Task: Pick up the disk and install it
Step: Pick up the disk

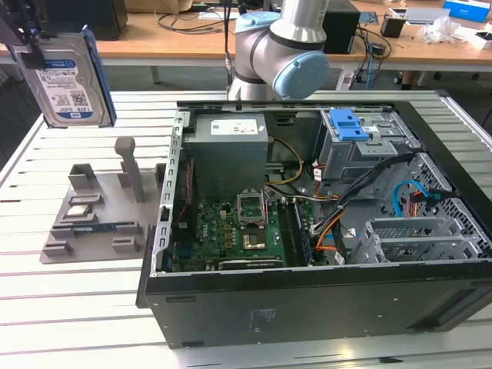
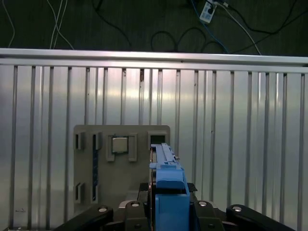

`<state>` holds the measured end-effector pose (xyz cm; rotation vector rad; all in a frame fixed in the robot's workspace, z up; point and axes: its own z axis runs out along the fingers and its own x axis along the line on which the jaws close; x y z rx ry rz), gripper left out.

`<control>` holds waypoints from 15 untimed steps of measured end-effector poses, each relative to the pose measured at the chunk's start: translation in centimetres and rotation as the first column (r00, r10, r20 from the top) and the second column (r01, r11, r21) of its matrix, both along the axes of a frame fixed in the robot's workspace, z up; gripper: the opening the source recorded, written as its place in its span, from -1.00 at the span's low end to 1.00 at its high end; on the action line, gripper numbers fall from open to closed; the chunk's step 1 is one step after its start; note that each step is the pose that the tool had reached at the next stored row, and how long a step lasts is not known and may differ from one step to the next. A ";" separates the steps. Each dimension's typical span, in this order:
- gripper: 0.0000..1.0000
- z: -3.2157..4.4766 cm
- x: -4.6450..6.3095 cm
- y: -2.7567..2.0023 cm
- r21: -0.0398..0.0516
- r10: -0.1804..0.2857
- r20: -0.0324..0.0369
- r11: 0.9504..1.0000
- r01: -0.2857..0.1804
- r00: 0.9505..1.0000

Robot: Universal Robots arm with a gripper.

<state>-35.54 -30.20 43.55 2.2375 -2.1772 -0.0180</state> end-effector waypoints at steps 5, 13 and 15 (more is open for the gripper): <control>-0.27 0.50 0.0 0.00 0.000 0.000 0.000 1.000 0.000 1.000; -0.27 1.17 0.0 0.00 0.000 0.000 0.000 1.000 0.000 1.000; -0.27 1.46 0.0 0.00 0.000 0.000 0.000 1.000 0.000 1.000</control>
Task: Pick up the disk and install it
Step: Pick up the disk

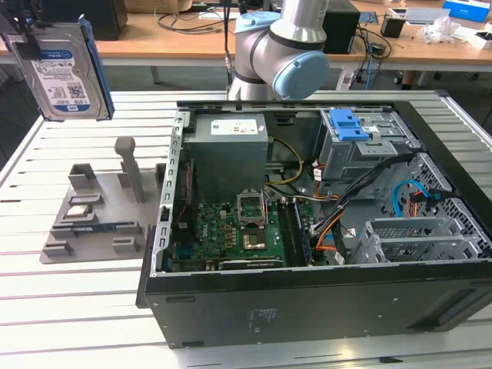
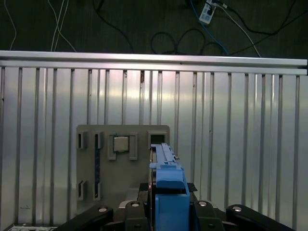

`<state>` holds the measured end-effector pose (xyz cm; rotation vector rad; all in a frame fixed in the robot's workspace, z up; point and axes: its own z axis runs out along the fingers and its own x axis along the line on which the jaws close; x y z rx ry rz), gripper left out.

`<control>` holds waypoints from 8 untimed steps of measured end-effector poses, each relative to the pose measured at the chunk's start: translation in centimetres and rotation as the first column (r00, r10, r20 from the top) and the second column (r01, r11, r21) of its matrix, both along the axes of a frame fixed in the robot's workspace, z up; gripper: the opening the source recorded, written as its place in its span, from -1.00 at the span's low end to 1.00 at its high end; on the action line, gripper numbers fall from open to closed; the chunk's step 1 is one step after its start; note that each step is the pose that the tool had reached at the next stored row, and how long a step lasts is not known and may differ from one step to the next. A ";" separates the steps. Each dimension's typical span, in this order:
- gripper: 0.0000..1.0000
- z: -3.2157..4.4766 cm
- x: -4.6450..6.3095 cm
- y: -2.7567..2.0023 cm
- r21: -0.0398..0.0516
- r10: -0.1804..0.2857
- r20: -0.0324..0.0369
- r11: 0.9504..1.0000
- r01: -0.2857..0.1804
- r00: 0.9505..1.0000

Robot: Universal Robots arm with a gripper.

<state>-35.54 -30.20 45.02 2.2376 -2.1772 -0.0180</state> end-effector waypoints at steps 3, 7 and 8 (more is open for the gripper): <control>-0.27 0.24 0.0 0.00 0.000 0.000 0.000 1.000 0.000 1.000; -0.27 0.60 0.0 0.00 0.000 0.000 0.000 1.000 0.000 1.000; -0.27 0.69 0.0 0.00 0.000 0.000 0.000 1.000 0.000 1.000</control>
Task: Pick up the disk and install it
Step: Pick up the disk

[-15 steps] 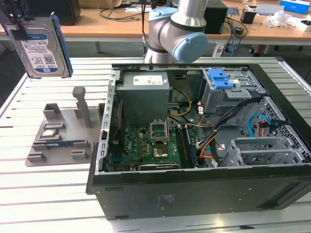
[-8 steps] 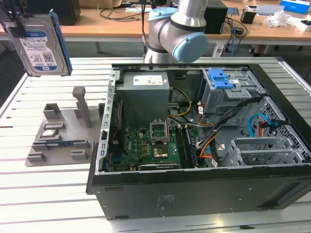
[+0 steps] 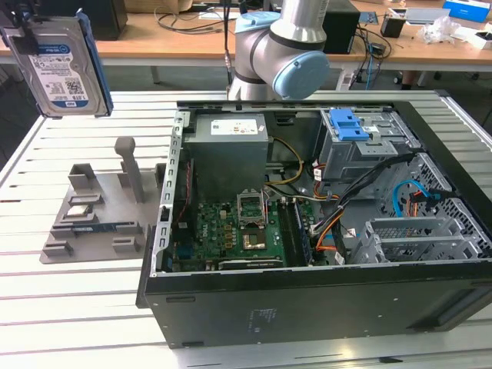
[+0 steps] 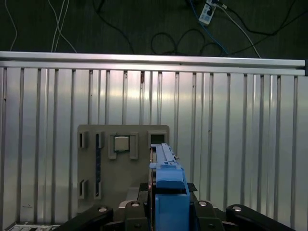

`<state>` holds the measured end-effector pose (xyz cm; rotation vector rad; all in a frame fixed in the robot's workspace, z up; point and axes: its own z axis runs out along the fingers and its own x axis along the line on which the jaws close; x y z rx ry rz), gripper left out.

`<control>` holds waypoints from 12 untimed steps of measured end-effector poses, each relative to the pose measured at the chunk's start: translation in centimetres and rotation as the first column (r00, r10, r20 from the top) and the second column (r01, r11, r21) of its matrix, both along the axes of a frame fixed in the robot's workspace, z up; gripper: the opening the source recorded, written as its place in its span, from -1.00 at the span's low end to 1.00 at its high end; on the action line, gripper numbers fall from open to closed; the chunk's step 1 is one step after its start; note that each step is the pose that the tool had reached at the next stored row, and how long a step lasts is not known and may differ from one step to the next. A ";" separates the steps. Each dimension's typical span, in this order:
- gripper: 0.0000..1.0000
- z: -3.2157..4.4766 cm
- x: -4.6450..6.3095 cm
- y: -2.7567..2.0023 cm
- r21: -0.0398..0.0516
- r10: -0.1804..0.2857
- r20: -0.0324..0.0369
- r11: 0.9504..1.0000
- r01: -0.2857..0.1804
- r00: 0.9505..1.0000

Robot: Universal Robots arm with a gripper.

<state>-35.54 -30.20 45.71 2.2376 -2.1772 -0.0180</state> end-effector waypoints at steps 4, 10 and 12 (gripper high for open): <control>-0.27 0.33 0.0 0.00 0.000 0.000 0.000 1.000 0.000 1.000; -0.27 0.82 0.0 0.00 0.000 0.000 0.000 1.000 0.000 1.000; -0.27 1.01 0.0 0.00 0.000 0.000 0.000 1.000 0.000 1.000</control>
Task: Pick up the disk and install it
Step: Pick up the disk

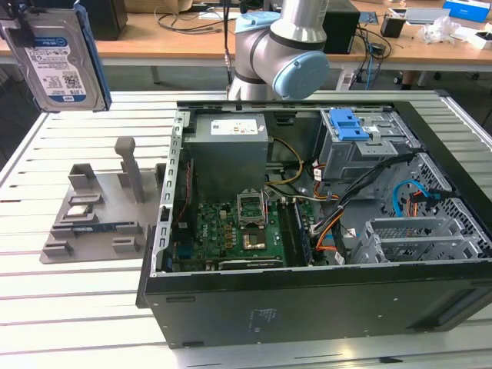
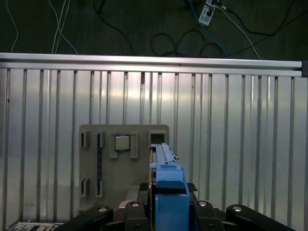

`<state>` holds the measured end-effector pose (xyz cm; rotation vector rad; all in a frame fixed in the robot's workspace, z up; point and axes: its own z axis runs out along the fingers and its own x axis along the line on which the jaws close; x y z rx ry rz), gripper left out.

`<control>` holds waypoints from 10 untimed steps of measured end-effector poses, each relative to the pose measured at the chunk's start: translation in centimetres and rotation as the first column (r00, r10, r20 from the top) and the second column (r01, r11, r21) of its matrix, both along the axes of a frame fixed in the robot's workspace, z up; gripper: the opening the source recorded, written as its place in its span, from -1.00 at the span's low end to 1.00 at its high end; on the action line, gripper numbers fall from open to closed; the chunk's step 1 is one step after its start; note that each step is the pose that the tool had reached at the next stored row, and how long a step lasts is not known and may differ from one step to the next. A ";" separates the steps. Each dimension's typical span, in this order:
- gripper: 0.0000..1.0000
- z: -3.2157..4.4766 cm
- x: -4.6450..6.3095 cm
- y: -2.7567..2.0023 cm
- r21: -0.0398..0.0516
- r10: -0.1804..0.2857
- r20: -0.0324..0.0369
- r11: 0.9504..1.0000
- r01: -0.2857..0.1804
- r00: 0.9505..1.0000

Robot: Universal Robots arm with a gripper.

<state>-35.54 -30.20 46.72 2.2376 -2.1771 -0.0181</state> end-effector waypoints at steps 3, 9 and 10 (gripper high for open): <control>-0.27 0.24 0.0 0.00 0.000 0.000 0.000 1.000 0.000 1.000; -0.27 0.93 0.0 0.00 0.000 0.000 0.000 1.000 0.000 1.000; -0.27 1.14 0.0 0.00 0.000 0.000 0.000 1.000 0.000 1.000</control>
